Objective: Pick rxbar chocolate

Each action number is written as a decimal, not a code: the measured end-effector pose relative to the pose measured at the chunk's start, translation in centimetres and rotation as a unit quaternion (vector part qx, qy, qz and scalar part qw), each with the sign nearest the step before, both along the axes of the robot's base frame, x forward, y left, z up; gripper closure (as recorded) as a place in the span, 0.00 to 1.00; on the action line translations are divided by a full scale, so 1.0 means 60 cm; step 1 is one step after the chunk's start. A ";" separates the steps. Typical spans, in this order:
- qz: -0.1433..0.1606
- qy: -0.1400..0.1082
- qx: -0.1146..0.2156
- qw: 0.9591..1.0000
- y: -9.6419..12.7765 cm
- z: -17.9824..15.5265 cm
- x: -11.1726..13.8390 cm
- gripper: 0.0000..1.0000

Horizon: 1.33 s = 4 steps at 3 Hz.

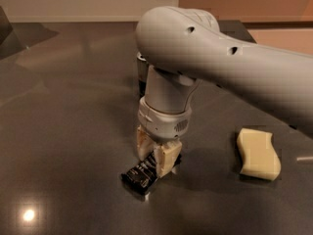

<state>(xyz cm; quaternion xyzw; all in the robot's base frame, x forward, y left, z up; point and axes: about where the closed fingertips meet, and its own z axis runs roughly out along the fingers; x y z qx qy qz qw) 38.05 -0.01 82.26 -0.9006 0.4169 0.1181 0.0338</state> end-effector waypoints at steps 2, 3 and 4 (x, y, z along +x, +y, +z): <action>-0.036 0.008 0.021 0.999 -0.021 0.050 0.014 1.00; -0.089 0.015 0.061 0.994 -0.051 0.140 0.043 1.00; -0.121 0.011 0.095 0.988 -0.066 0.205 0.071 1.00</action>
Offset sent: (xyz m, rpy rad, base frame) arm 0.0383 -0.0554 0.1255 0.1623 0.0780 -0.2978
